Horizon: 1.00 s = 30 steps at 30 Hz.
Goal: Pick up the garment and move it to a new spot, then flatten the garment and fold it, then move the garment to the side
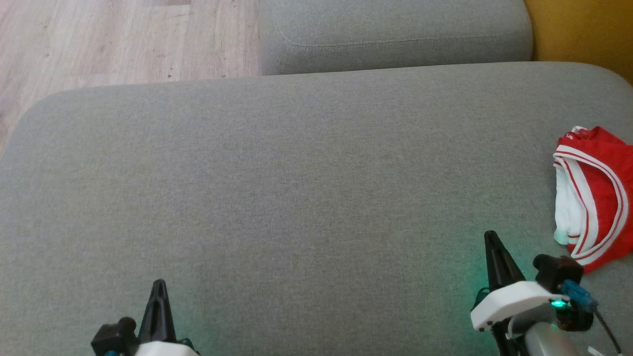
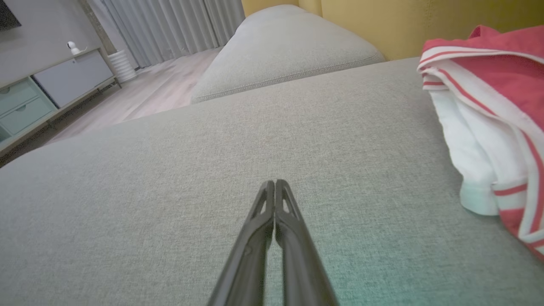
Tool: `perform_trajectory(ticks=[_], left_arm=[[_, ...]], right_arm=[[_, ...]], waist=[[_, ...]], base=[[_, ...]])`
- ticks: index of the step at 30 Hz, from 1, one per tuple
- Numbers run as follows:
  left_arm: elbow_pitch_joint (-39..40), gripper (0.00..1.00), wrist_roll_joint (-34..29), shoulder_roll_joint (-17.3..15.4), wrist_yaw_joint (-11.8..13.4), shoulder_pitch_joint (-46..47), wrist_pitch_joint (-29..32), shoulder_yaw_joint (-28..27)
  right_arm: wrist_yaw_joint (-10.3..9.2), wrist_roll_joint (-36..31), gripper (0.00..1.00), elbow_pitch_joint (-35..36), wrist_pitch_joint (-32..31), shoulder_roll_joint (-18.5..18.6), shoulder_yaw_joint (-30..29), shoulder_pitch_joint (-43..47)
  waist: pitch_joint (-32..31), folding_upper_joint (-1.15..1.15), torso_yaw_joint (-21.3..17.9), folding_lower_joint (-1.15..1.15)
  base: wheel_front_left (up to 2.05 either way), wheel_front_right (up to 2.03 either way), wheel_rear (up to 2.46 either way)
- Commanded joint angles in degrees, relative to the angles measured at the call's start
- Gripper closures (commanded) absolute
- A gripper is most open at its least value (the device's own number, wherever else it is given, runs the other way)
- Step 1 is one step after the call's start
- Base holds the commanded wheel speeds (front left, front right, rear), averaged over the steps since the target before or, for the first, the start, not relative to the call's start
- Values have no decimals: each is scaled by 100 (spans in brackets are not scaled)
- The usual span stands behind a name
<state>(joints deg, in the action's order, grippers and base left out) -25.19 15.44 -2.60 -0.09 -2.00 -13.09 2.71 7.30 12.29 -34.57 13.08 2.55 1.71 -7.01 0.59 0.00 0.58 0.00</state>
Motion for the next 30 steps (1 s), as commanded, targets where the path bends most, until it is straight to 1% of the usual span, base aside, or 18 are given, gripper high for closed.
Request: perform_trajectory(ticks=[1, 30], left_arm=[[195, 100, 179, -5, -41, 216, 50, -78], [439, 100, 1978, -10, -208, 339, 484, -257]], right_arm=[[1, 194, 100, 239, -43, 14, -32, -286], [5, 2063, 100, 697, -481, 19, -200, -177]], waist=[[0, 0, -1, 0], [-10, 0, -14, 0]], base=[[0, 0, 0], [0, 0, 0]])
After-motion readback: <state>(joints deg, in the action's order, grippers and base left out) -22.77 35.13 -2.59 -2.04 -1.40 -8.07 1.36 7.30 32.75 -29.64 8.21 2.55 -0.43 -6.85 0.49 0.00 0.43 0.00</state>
